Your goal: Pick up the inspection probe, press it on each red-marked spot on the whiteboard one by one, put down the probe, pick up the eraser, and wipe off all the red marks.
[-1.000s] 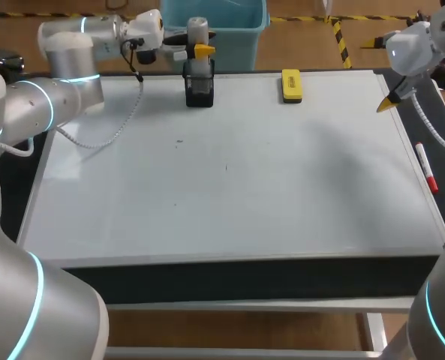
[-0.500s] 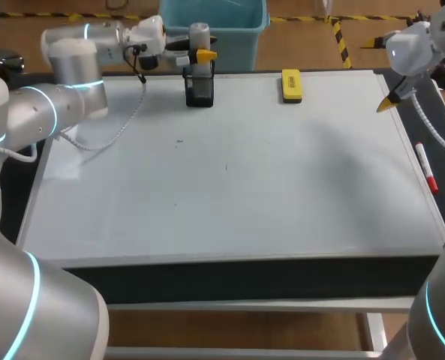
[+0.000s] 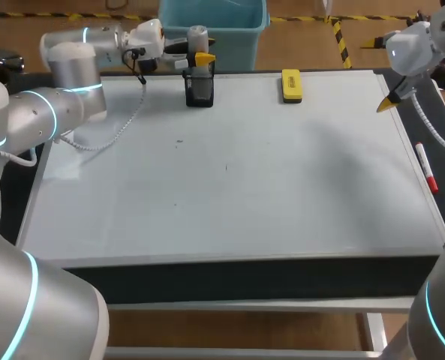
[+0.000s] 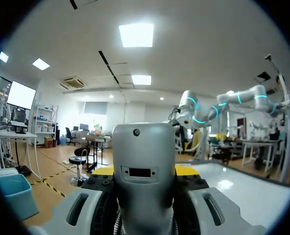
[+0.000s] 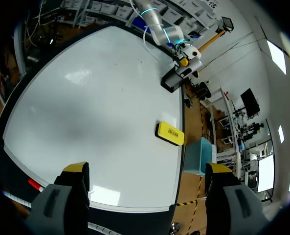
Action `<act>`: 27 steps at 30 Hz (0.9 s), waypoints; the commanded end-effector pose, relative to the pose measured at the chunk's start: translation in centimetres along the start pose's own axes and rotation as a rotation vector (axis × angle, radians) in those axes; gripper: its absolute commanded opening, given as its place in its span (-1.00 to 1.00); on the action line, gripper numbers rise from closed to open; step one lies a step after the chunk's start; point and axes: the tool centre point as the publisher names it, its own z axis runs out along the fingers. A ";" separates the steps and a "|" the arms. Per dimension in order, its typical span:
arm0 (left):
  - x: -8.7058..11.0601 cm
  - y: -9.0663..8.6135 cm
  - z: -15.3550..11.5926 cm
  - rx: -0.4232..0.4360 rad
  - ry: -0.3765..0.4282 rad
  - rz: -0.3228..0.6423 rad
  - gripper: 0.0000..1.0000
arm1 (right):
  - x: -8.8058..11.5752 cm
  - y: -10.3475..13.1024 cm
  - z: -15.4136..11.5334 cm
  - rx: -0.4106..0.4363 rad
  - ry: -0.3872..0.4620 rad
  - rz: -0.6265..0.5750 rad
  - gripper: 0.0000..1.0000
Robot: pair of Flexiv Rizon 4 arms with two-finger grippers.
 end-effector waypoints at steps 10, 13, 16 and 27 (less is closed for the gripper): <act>-0.2 -0.4 -0.5 0.001 0.154 0.024 1.00 | 0.0 0.0 0.0 0.003 0.003 -0.002 1.00; -0.2 -0.9 -0.8 -0.003 0.154 0.031 1.00 | 0.0 0.0 0.0 0.003 0.003 -0.002 1.00; 0.0 -1.5 -1.2 -0.011 0.145 0.046 1.00 | 0.0 0.0 0.0 0.003 0.003 -0.002 1.00; 0.9 -3.1 -3.9 -0.143 0.040 0.077 1.00 | 0.0 0.0 0.0 0.003 0.003 -0.002 1.00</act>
